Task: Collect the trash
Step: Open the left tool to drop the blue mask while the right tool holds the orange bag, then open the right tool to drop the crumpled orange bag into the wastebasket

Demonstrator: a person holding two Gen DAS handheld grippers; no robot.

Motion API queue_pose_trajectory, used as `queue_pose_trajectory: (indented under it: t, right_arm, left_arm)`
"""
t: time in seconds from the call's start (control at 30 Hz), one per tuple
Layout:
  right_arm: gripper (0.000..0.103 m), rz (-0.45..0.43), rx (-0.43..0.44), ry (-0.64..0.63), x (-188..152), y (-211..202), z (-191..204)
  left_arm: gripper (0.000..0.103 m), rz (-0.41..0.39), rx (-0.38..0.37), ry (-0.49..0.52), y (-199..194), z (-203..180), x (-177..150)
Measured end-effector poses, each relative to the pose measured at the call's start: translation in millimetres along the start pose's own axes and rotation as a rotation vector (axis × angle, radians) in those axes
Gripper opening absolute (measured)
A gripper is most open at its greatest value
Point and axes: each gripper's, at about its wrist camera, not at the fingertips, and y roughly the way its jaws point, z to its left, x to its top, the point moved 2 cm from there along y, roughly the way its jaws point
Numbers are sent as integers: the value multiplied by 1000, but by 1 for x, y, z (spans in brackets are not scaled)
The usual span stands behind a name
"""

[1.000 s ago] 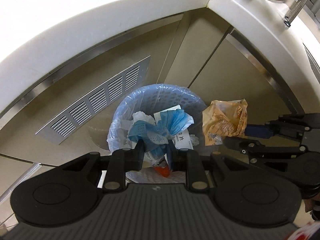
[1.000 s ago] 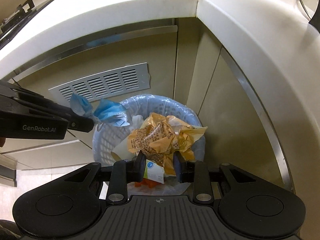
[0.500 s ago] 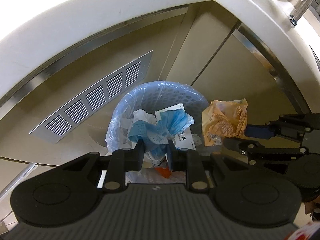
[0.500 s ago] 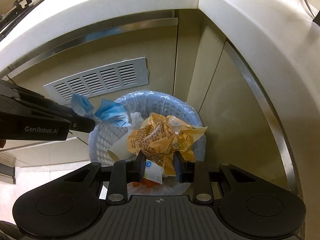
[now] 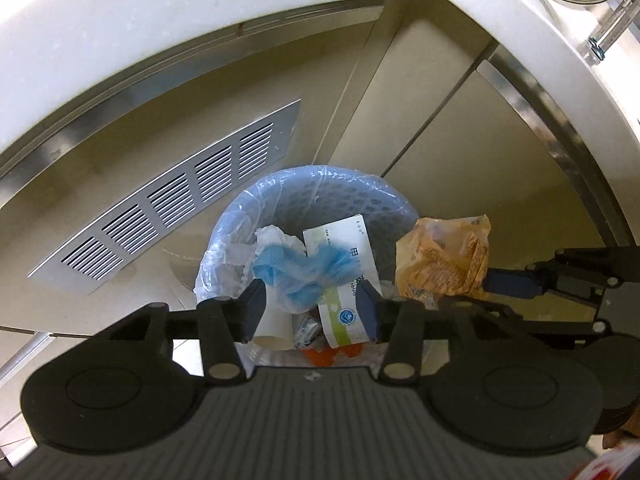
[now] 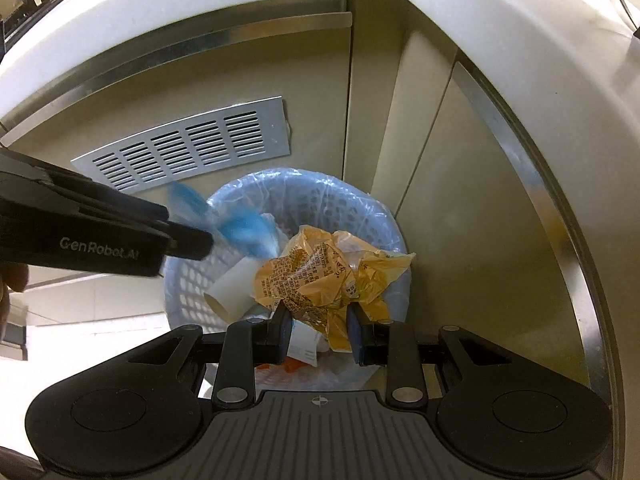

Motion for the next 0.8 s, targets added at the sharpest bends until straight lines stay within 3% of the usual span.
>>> queue_pose_trajectory:
  t: [0.8]
  right_arm:
    - [30,-65,29,0,0,-11,8]
  left_arm:
    - [48,-30,54,-42,-26,18,-21]
